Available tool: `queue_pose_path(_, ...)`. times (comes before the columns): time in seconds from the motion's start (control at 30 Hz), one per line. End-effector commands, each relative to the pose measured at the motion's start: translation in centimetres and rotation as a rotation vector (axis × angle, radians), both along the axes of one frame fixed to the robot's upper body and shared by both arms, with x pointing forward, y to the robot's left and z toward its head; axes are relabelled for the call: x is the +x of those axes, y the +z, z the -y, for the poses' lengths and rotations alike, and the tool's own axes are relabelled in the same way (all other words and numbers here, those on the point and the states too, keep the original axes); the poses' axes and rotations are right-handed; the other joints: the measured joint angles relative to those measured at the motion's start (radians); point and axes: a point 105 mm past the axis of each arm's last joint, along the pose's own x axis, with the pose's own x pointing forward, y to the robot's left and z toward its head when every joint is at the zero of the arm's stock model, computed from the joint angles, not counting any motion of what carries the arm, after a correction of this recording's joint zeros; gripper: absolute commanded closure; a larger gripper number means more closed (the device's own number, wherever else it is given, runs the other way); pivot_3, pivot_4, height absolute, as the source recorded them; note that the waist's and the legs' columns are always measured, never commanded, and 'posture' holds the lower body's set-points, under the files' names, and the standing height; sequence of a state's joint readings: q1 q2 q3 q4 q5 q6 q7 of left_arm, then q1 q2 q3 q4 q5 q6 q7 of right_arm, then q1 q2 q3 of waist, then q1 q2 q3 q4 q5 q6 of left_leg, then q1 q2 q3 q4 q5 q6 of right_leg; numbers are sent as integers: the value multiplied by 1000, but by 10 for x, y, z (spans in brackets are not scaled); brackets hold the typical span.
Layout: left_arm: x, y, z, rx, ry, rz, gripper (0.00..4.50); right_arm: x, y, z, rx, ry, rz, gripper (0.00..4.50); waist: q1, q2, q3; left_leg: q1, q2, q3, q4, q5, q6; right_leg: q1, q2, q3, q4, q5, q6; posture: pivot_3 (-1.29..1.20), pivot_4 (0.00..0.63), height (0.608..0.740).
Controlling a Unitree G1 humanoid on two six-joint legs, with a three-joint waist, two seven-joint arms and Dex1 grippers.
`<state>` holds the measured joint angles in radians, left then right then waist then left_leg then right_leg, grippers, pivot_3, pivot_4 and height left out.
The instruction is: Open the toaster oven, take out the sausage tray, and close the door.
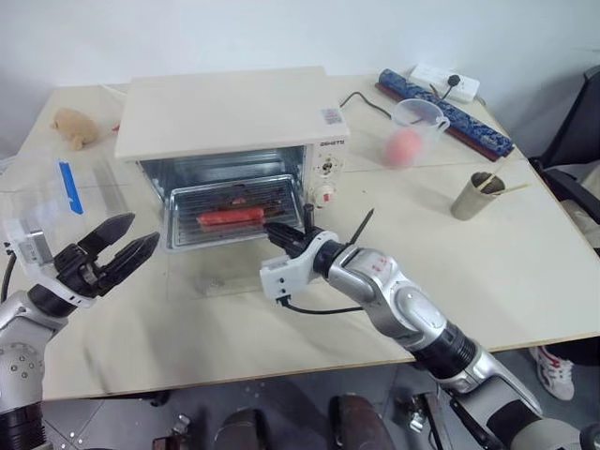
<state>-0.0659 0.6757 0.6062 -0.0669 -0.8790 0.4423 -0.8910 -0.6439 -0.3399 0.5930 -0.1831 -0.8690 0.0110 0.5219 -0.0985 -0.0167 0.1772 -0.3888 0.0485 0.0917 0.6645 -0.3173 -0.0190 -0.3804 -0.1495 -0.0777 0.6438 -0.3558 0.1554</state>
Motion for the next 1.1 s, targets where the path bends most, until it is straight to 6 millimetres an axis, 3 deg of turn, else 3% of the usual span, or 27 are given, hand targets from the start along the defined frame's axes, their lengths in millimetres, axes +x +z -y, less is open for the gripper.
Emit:
queue_pose_path(0.03, -5, 12, -9, 33, 32, 39, 0, -26, 28, -8, 54, 111, 94, 4466, 2, 0, 0, 0, 0, 0, 0, 0, 0, 0, 0, 0, 0, 0, 0, 0, 150, 740)
queue_pose_path(0.4, -10, -3, -10, 41, 66, -65, 0, -47, 16, 8, 30, 153, 48, 4466, 20, 0, 0, 0, 0, 1, 1, 0, 0, 1, 0, 0, 0, 0, 0, 0, 150, 740)
queue_pose_path(0.87, -21, -19, 21, -214, -28, -394, 0, -61, 21, 27, 76, 285, 110, 4466, 45, -1, 0, 2, 0, 0, 3, 0, 0, 3, 0, 1, -1, 0, -1, 0, 150, 740)
queue_pose_path(1.1, -26, -36, 34, -229, -73, -616, 0, -62, 18, 34, 59, 365, 84, 4466, 45, -2, 0, 2, 0, -1, 3, 0, 0, 4, -1, 1, -1, 0, -2, 0, 150, 740)
